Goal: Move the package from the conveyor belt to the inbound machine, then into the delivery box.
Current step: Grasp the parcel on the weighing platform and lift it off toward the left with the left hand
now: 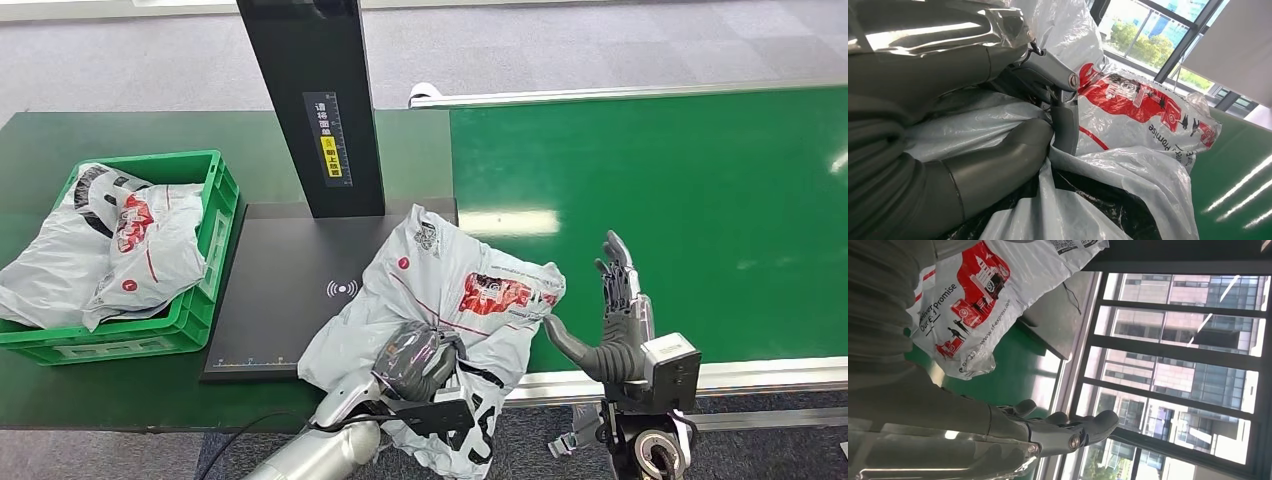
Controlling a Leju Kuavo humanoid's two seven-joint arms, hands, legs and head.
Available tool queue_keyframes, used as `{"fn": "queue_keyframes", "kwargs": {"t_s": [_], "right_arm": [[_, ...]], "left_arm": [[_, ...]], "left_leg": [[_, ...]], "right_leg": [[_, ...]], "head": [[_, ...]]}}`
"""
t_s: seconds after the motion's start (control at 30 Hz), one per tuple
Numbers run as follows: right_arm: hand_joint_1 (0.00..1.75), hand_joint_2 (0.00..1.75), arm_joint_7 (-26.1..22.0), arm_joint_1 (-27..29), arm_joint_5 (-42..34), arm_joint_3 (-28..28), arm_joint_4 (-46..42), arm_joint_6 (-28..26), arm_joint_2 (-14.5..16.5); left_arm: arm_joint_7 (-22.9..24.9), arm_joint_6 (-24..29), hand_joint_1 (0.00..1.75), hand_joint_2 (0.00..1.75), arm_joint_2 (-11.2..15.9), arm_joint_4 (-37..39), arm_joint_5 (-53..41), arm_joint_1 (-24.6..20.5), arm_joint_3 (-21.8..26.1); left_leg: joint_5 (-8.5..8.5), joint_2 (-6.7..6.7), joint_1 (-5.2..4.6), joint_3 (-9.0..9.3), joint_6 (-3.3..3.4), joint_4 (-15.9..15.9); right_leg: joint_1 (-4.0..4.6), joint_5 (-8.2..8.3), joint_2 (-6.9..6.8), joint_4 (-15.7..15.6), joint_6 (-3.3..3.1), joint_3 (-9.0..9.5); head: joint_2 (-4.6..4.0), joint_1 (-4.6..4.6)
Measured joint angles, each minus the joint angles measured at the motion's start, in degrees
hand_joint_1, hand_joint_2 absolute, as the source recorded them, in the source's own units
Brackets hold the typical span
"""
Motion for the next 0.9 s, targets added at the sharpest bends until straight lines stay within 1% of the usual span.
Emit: {"fn": "queue_keyframes", "kwargs": {"t_s": [0.33, 0.4, 0.5, 0.6, 0.73, 0.83, 0.9], "right_arm": [[0.00, 1.75, 0.0, 0.0, 0.0, 0.0, 0.1, 0.0, 0.0], [0.00, 1.75, 0.0, 0.0, 0.0, 0.0, 0.2, 0.0, 0.0], [0.00, 1.75, 0.0, 0.0, 0.0, 0.0, 0.3, 0.0, 0.0], [0.00, 1.75, -0.1, 0.1, -0.2, 0.0, 0.5, -0.1, -0.1], [0.00, 1.75, -0.3, 0.6, -0.5, 0.0, 0.5, -0.3, -0.1], [0.00, 1.75, -0.7, 1.1, -0.5, -0.1, 0.5, -0.7, -0.1], [0.00, 1.75, -0.9, 1.5, -0.6, -0.1, 0.5, -1.2, -0.1]], "left_arm": [[0.0, 1.1, 1.75, 1.75, 0.1, 0.0, 0.0, 0.0, 0.1], [-0.3, 1.9, 1.75, 1.75, 0.1, -0.1, 0.2, 0.1, 0.2], [-0.8, 4.8, 1.75, 1.75, 0.5, -1.7, 0.6, 0.8, 1.0], [0.0, 7.8, 1.75, 1.75, 2.1, -7.9, -0.3, 1.8, 2.6], [2.1, 9.3, 1.75, 1.75, 4.7, -19.6, -2.8, 2.6, 5.3], [3.4, 10.7, 1.75, 1.75, 6.4, -27.7, -4.6, 2.5, 7.4], [4.2, 11.8, 1.75, 1.75, 7.6, -32.5, -5.6, 1.6, 9.2]], "left_leg": [[0.00, 0.00, 0.00, 0.01, 0.00, 0.0], [0.00, 0.00, 0.00, 0.01, 0.00, 0.0], [0.00, 0.01, 0.00, 0.00, 0.00, 0.0], [0.01, 0.01, 0.01, 0.00, -0.01, 0.0], [0.01, 0.00, 0.01, -0.02, -0.01, 0.0], [0.01, 0.01, 0.01, -0.04, -0.01, 0.0], [0.01, 0.01, 0.01, -0.05, -0.01, 0.0]], "right_leg": [[0.00, 0.00, 0.00, 0.0, 0.00, 0.01], [0.00, 0.00, 0.00, 0.0, 0.00, 0.01], [0.00, 0.00, 0.00, 0.0, 0.00, -0.01], [0.01, 0.00, 0.00, 0.0, -0.01, -0.03], [0.02, 0.00, 0.00, 0.0, -0.01, -0.04], [0.02, 0.00, 0.00, 0.0, -0.01, -0.08], [0.02, 0.00, 0.00, 0.0, -0.01, -0.09]], "head": [[0.01, 0.00], [0.01, 0.00], [0.02, 0.00], [0.02, -0.01], [0.01, -0.01], [0.01, -0.01], [0.01, -0.01]]}}
